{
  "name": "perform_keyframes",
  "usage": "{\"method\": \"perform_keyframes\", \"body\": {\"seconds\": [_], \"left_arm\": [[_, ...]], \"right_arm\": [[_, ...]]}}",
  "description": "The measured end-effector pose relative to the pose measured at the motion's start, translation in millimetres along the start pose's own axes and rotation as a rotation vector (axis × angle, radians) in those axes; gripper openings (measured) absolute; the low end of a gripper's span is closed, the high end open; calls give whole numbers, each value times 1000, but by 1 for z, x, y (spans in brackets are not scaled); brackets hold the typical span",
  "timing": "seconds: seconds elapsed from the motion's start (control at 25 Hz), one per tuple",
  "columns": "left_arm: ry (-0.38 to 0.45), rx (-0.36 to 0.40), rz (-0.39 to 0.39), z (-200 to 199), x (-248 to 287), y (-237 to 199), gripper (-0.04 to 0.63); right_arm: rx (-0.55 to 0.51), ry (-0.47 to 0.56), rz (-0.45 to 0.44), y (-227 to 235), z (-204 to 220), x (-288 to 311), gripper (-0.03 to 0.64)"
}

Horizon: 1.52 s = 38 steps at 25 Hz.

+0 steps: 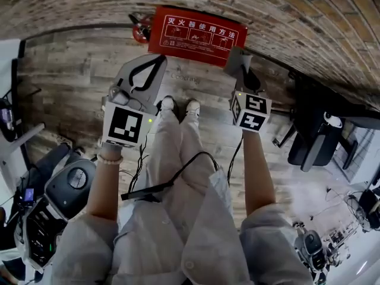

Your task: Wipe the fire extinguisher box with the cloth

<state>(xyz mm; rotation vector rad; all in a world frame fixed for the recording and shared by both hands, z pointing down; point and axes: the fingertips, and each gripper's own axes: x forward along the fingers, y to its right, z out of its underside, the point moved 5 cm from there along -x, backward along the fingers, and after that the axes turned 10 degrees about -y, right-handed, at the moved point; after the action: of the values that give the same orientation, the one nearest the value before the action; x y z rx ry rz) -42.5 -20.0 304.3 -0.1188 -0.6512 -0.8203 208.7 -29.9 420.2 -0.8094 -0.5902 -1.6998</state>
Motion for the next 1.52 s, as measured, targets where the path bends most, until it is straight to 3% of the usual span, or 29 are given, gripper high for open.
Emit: {"method": "perform_keyframes", "body": {"seconds": [0.6, 1.0, 1.52], "left_arm": [[96, 75, -10, -91, -94, -6, -2], [129, 71, -30, -115, -128, -6, -2], [176, 131, 5, -137, -139, -2, -2]], "right_arm": [[-98, 239, -50, -39, -101, -146, 26], [-139, 353, -7, -49, -128, -214, 26], [-152, 417, -15, -56, -152, -243, 26]]}}
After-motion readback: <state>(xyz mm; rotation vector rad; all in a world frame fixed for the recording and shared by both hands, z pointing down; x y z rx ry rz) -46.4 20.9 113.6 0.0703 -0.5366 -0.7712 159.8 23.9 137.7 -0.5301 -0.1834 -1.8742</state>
